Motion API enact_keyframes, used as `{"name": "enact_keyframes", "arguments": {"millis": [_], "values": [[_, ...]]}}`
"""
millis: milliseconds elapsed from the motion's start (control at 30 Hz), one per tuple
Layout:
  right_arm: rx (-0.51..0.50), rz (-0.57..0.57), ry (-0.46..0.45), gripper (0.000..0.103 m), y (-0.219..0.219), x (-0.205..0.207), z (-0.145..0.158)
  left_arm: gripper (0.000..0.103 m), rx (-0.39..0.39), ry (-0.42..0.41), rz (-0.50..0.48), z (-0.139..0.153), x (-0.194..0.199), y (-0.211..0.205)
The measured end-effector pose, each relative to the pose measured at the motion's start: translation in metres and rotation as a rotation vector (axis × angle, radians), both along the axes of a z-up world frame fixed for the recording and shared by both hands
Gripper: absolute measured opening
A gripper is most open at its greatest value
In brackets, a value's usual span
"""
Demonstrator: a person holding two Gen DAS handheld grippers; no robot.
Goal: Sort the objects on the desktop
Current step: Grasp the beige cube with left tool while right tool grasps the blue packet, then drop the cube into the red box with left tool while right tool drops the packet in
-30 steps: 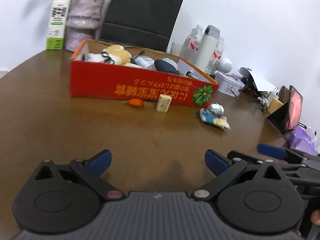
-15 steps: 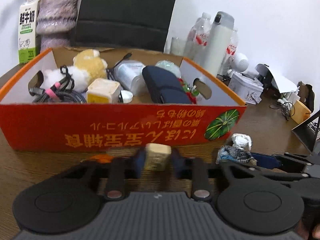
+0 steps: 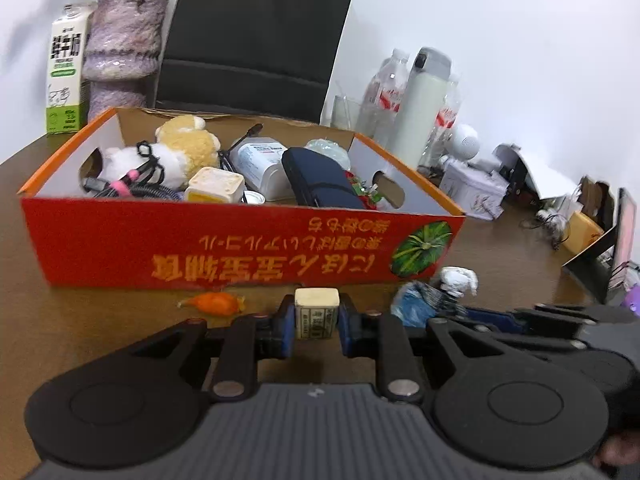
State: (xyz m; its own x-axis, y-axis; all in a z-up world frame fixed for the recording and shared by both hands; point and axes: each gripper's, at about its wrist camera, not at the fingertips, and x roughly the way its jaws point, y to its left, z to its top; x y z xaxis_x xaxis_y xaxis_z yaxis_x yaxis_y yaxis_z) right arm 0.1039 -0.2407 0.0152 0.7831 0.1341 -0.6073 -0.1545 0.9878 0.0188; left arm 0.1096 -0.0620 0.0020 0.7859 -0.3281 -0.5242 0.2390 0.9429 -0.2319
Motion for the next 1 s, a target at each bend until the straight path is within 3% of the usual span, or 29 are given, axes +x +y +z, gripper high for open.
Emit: {"name": "enact_keyframes", "arguments": {"millis": [233, 300, 433, 500, 633, 733, 867, 1000], "values": [[0.050, 0.033, 0.017, 0.013, 0.000, -0.002, 0.003, 0.022, -0.019, -0.008, 0.088, 0.010, -0.067, 0.012], [0.055, 0.046, 0.017, 0.010, 0.003, -0.004, 0.004, 0.022, -0.043, 0.014, 0.065, 0.012, -0.096, 0.024], [0.036, 0.051, -0.001, 0.007, 0.009, -0.014, 0.009, 0.022, 0.083, -0.003, 0.066, 0.020, -0.143, 0.034], [0.050, 0.056, -0.017, 0.006, 0.010, -0.026, 0.014, 0.022, 0.096, -0.027, 0.102, 0.023, -0.161, 0.041], [0.073, 0.055, -0.055, 0.006, 0.017, -0.071, 0.025, 0.022, 0.035, 0.007, 0.143, 0.021, -0.177, 0.058], [0.079, 0.060, -0.084, 0.006, 0.021, -0.122, 0.028, 0.022, 0.053, 0.010, 0.145, 0.019, -0.183, 0.062], [0.167, 0.038, -0.089, 0.006, 0.013, -0.185, 0.034, 0.022, 0.047, 0.020, 0.139, 0.023, -0.189, 0.063], [0.208, 0.023, -0.093, 0.006, 0.012, -0.223, 0.042, 0.022, 0.045, 0.004, 0.123, 0.027, -0.197, 0.060]]}}
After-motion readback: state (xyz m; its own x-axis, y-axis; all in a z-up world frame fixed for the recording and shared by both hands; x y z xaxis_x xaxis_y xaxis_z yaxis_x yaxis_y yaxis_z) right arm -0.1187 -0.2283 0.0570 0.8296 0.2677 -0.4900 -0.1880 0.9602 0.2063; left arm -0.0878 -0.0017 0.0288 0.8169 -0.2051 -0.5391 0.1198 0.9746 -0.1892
